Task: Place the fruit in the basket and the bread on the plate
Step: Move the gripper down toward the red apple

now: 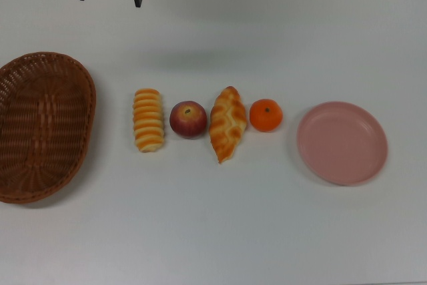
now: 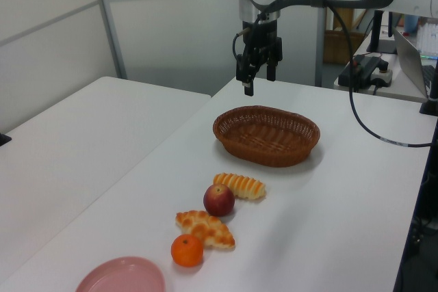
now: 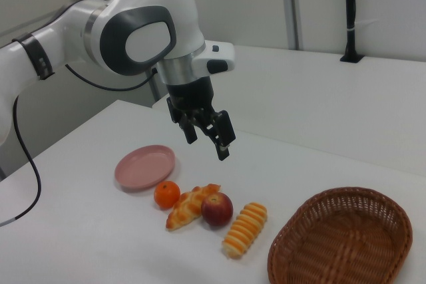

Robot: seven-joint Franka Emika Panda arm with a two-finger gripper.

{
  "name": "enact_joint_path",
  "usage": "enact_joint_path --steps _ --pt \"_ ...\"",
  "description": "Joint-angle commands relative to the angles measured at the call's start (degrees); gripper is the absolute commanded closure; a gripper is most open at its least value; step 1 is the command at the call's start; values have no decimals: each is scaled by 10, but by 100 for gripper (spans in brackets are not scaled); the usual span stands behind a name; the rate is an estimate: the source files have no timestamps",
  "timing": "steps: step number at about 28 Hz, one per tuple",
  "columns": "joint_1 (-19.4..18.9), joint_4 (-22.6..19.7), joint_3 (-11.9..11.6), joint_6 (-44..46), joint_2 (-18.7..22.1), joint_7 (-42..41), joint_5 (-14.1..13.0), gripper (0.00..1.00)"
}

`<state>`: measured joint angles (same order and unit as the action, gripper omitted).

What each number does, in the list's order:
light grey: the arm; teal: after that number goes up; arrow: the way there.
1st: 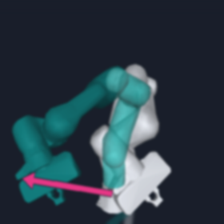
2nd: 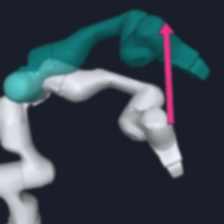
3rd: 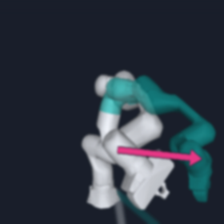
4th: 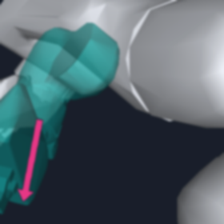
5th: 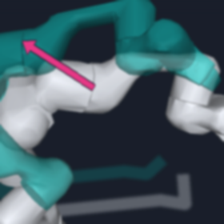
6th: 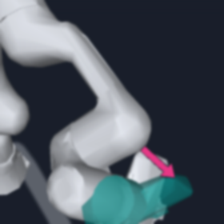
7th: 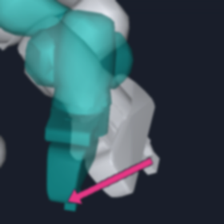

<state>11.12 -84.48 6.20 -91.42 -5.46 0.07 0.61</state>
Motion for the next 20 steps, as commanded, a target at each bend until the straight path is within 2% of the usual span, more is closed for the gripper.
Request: enact_joint_path --steps 1,4,9,14,20 --pt "-16 5 12 -2 -8 11 -37 0" --pt "-33 5 13 -3 -10 11 -33 0" --pt "-40 5 13 -7 -30 10 -27 0" --pt "-56 -14 13 -43 -30 12 -26 0" --pt "-95 -34 13 -64 -35 67 -14 0"
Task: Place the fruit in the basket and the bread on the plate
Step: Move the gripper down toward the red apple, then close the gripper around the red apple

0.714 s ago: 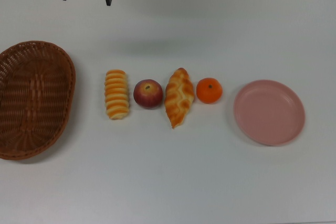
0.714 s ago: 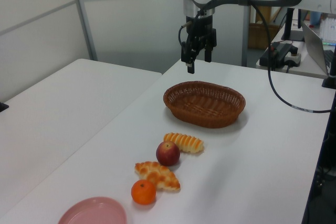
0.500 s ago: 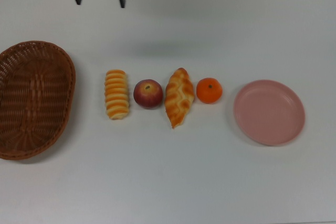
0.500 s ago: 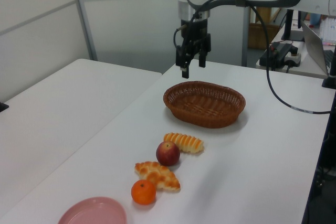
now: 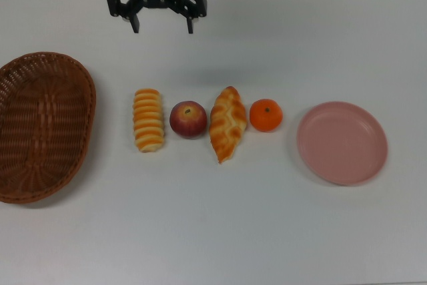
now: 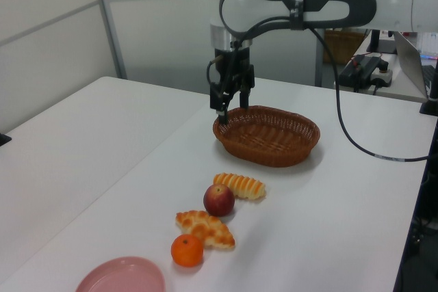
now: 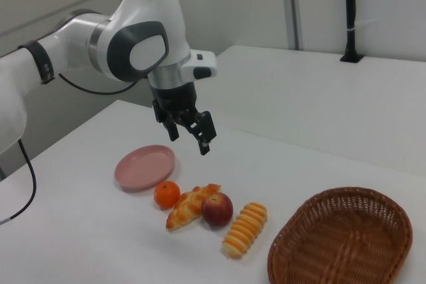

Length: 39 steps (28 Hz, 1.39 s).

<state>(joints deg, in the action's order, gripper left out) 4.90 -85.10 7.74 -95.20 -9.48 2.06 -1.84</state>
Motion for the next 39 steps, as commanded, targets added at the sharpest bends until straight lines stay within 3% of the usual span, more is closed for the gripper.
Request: enact_joint_path --steps 1,7,12,19,24,34,39 --pt "-50 -44 -3 -40 3 68 24 0" --pt "-104 -68 -3 -103 -43 128 68 0" --pt "-111 -67 -3 -132 -71 140 110 0" --pt "-106 -69 -7 -127 -73 139 112 0" --pt "-101 -72 -10 -128 -103 140 152 0" --pt "-91 -72 -11 -133 -128 140 159 0" --pt "-81 -71 -11 -161 -150 140 187 0"
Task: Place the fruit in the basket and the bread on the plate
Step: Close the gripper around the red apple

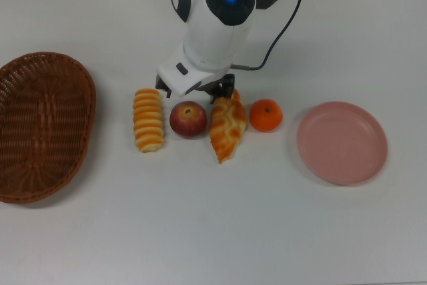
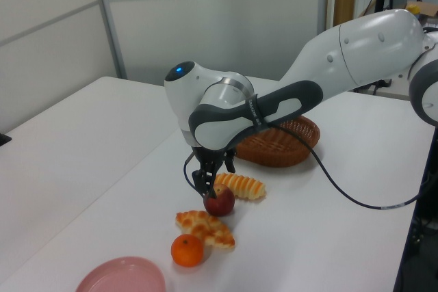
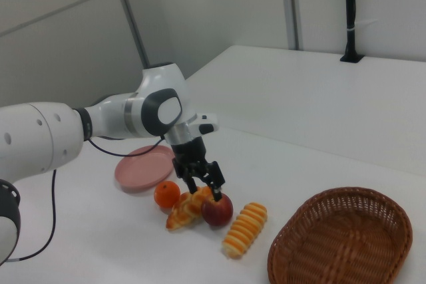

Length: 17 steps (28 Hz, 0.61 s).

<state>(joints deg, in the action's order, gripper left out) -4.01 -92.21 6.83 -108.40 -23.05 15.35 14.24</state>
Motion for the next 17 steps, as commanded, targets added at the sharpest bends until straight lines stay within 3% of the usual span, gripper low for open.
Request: enact_joint_path --steps 1,17 --pt "9 0 -1 -35 -23 7 33 0" --pt "8 -5 -1 -28 -24 8 37 0"
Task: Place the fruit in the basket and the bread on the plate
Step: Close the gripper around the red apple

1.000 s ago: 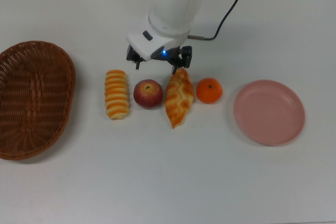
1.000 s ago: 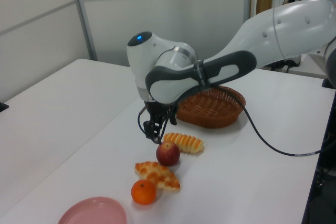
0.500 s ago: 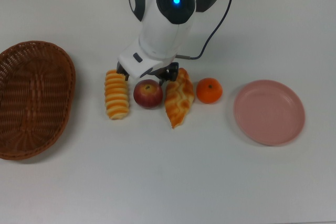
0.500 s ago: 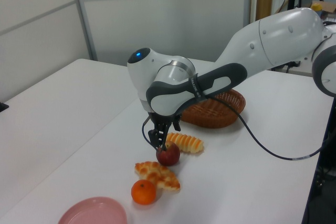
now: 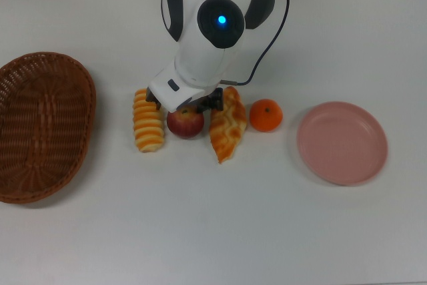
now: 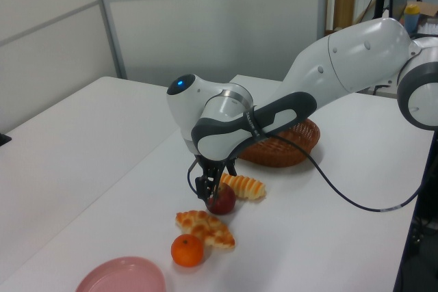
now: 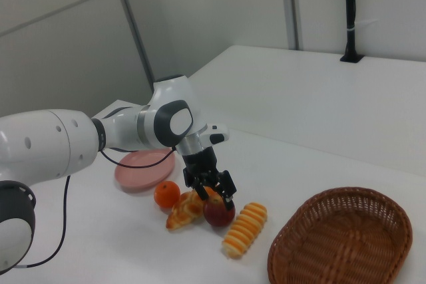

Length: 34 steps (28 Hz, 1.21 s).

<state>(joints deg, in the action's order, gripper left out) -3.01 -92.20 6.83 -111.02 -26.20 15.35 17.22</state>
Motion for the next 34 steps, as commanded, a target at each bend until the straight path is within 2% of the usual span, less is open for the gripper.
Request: enact_joint_path --steps 1,4,20,22,26,28,31,34 --pt "-2 -5 -2 0 11 8 5 0" --pt "-1 -4 -1 7 15 8 3 0" --pt "-6 -6 1 -17 -17 6 11 2" --pt "-5 -5 1 -16 -17 2 11 18" --pt "-3 -4 1 -16 -15 -1 9 65" --pt "-2 -3 1 -14 -13 -1 6 70" --pt "-1 -1 1 -10 -6 0 2 70" --pt "1 -1 2 -2 18 1 -7 70"
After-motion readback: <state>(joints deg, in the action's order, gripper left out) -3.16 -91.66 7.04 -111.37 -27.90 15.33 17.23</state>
